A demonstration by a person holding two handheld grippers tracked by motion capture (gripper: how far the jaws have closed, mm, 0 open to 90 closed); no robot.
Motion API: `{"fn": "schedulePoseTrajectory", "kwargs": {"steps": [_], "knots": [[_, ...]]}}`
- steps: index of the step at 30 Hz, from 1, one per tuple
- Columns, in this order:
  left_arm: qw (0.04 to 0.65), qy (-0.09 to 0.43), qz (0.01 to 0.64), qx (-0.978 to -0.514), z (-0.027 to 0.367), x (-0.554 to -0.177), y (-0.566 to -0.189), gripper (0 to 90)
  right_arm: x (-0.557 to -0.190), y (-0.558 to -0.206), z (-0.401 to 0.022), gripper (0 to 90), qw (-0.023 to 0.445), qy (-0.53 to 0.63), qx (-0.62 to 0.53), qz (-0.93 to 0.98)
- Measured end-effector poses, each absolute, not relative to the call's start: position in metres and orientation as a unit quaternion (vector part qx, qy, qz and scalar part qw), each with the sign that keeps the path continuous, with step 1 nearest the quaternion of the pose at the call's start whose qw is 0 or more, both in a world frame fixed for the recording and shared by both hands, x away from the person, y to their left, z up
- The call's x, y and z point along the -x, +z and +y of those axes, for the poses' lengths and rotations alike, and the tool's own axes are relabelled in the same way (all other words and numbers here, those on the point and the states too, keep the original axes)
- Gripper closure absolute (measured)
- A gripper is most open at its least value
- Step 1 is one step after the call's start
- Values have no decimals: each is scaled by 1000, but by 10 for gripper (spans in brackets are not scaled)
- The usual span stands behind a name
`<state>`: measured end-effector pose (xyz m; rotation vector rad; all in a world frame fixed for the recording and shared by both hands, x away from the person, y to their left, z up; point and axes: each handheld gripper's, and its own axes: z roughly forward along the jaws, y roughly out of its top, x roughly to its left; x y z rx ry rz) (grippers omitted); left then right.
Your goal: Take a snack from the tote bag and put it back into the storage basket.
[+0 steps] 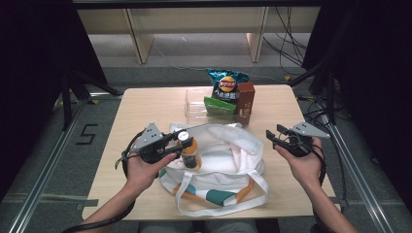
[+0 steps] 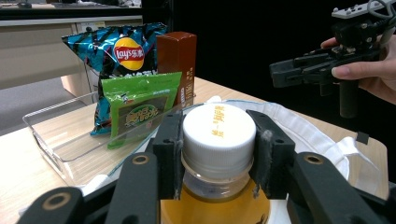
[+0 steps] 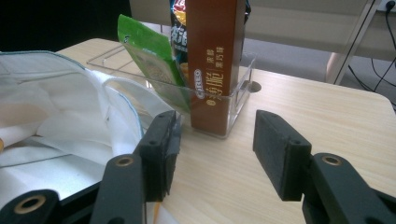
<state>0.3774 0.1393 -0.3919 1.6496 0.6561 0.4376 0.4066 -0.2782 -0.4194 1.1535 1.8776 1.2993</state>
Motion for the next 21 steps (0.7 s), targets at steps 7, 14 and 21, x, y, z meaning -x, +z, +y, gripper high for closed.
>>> {"fn": "schedulePoseTrajectory", "kwargs": {"steps": [7,14,21], "knots": [[611,193,285,-712,141,-377,-386,585,-407,-420,-278,501,275,493,-433,703],[615,193,283,-710,142,-380,-380,584,-406,-421,-277,501,276,490,-441,699],[618,196,283,-707,144,-382,-375,585,-406,-422,-275,501,268,494,-441,700]]}}
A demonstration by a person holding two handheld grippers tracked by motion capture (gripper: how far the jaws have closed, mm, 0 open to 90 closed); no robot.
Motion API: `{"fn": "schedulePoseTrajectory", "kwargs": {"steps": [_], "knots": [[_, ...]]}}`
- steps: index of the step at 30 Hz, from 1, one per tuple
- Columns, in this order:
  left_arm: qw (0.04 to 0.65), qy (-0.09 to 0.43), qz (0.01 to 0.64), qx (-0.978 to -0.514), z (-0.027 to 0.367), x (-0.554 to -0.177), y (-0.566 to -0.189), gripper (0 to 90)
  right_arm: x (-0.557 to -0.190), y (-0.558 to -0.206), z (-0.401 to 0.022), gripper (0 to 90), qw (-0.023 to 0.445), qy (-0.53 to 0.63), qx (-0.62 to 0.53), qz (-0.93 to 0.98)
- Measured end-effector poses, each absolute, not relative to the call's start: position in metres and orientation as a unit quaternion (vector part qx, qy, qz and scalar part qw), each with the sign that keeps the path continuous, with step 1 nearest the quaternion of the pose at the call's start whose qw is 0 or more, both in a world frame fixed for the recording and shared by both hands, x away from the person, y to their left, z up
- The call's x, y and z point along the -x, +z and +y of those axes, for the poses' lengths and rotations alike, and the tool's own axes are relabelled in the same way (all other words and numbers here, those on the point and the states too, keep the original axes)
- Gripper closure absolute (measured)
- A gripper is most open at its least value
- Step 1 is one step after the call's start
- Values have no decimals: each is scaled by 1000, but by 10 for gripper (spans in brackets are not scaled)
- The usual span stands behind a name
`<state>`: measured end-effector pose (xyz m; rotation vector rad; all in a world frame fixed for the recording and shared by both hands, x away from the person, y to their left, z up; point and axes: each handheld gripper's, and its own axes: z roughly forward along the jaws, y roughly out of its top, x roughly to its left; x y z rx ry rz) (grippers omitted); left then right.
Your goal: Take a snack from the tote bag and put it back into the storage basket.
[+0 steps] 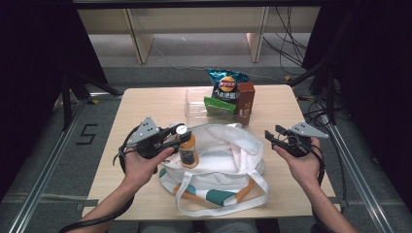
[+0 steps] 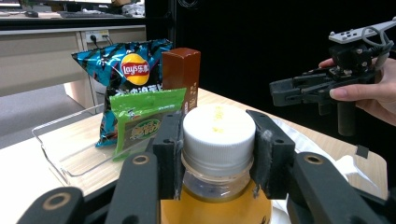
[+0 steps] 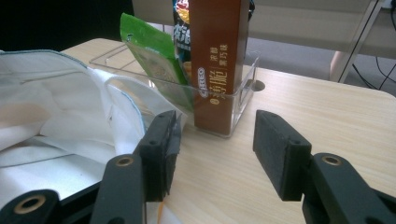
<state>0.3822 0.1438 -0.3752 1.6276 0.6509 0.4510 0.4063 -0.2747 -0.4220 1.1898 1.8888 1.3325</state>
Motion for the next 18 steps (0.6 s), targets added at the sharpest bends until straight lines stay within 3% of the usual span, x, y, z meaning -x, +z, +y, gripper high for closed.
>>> {"fn": "schedulePoseTrajectory", "kwargs": {"steps": [18], "knots": [[628,201,278,-698,140,-391,-359,585,-409,-423,-274,500,277,491,-427,706]]}}
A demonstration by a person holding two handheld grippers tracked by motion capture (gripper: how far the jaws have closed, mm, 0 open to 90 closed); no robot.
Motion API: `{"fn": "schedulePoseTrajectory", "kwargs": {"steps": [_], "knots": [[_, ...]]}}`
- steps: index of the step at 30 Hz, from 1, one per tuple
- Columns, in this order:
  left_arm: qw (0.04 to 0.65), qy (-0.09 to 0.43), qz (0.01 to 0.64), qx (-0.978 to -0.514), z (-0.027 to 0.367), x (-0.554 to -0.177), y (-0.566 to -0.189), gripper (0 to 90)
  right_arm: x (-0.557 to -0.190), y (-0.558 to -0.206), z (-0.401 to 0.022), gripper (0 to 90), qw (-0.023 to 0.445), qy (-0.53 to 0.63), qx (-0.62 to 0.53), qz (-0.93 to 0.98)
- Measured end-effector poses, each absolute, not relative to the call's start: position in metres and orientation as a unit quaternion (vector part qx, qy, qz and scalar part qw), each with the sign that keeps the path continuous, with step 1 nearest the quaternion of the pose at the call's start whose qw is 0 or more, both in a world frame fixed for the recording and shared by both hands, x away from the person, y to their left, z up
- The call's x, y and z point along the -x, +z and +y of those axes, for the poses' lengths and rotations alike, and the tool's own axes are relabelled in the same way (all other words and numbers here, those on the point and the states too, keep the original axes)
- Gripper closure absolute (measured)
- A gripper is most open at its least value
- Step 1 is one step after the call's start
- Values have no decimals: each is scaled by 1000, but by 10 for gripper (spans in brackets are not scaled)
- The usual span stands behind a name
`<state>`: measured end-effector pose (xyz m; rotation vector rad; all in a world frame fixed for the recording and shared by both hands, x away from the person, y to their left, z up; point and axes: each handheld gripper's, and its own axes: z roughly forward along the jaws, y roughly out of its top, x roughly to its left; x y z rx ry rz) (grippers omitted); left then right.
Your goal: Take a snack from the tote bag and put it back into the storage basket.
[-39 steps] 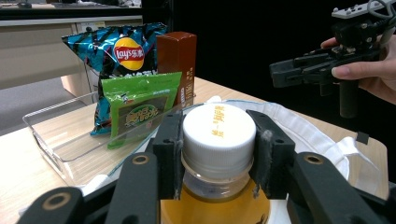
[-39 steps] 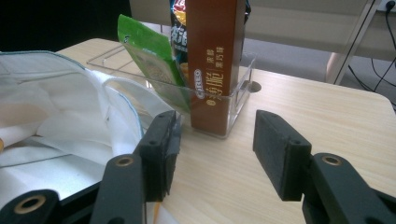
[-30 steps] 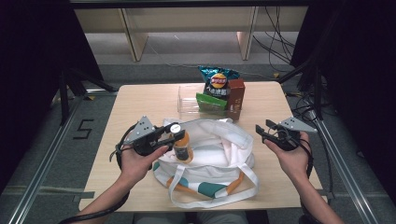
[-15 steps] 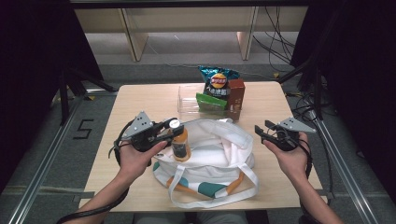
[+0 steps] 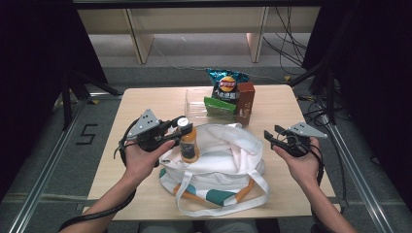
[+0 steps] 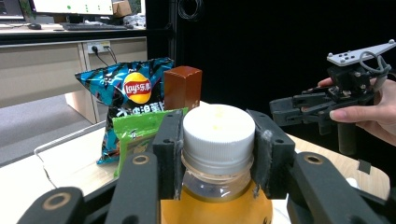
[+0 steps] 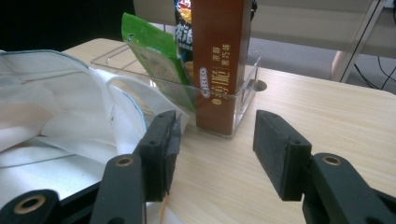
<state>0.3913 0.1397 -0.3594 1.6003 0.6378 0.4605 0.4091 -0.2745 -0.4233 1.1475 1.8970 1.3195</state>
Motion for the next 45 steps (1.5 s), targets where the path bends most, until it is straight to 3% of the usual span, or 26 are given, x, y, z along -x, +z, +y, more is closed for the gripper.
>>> {"fn": "schedulePoseTrajectory", "kwargs": {"steps": [45], "knots": [[650,230,281,-668,139,-418,-324,585,-408,-423,-274,499,272,491,-432,706]]}}
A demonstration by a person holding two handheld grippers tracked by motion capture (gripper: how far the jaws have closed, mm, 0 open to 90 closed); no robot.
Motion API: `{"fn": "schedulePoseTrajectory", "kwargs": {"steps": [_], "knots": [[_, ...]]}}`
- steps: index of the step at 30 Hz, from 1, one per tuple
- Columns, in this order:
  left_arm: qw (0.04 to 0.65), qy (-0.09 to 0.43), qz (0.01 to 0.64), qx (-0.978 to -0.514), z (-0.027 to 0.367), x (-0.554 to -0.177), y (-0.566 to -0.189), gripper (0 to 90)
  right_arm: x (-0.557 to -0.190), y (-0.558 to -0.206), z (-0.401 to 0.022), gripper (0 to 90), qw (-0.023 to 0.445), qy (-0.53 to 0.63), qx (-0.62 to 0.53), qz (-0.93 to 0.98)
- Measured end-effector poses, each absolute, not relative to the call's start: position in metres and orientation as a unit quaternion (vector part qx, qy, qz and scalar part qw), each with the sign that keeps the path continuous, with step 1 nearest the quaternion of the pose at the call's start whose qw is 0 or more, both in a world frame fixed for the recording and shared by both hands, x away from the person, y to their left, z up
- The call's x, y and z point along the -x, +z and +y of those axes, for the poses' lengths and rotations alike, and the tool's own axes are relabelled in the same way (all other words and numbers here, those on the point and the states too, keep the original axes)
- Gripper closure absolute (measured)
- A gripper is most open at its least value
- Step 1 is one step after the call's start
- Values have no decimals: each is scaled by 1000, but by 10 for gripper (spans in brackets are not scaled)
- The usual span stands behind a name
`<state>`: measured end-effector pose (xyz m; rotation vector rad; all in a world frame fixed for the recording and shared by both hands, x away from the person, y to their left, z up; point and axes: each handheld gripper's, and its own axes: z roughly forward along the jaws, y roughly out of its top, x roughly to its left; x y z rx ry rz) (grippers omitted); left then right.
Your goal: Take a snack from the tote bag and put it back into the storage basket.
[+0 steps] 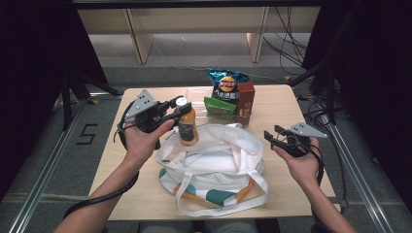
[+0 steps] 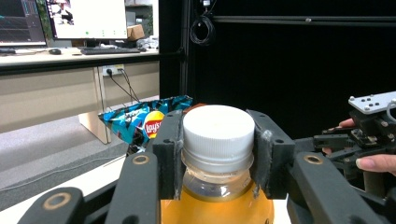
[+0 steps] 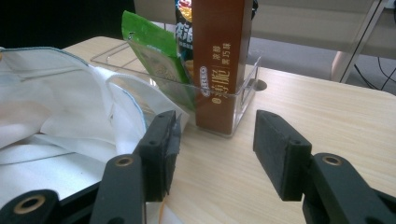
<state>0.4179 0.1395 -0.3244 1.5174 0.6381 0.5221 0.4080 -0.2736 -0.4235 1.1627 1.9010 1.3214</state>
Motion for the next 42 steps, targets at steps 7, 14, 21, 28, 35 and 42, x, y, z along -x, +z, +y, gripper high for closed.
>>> {"fn": "schedulePoseTrajectory", "kwargs": {"steps": [7,14,21,28,35,42], "knots": [[652,236,277,-665,138,-422,-319,585,-408,-424,-273,499,267,493,-434,705],[653,241,275,-663,137,-426,-316,585,-407,-423,-273,499,264,494,-437,704],[652,247,276,-662,138,-430,-317,585,-408,-424,-273,499,275,491,-433,704],[655,255,272,-658,136,-435,-316,585,-408,-425,-272,499,277,493,-434,701],[655,260,269,-657,133,-441,-313,585,-408,-425,-272,499,274,492,-432,704],[656,266,267,-654,132,-447,-312,585,-408,-424,-273,499,273,487,-433,707]]}}
